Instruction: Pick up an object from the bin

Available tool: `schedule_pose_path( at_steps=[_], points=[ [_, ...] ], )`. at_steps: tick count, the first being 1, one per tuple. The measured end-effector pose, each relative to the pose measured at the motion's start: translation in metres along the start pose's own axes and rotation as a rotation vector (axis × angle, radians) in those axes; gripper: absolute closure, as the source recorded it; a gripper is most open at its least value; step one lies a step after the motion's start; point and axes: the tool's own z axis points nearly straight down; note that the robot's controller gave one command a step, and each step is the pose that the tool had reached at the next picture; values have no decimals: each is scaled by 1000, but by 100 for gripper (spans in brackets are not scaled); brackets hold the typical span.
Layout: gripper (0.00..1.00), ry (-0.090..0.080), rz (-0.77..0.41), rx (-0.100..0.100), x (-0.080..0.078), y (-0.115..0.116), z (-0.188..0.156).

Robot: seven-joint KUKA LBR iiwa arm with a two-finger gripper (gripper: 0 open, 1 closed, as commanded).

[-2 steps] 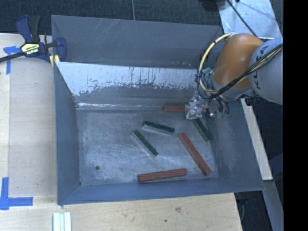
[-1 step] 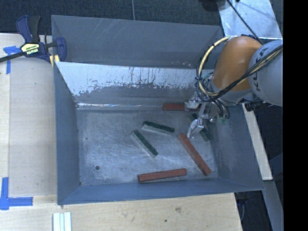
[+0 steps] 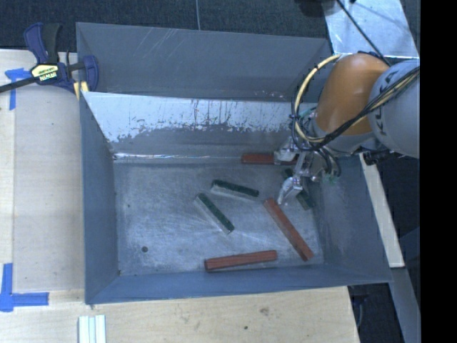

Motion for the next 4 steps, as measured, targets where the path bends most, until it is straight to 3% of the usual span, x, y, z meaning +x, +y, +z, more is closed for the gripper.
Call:
schedule_pose_path(
  at_steps=[1, 2, 3, 4],
  points=[
    [100, -54, 230, -6, 31, 81, 0],
    [100, -54, 229, -6, 31, 81, 0],
    [100, -33, 203, -2, 34, 82, -53],
    [100, -36, 200, -3, 33, 83, -67]
  ],
)
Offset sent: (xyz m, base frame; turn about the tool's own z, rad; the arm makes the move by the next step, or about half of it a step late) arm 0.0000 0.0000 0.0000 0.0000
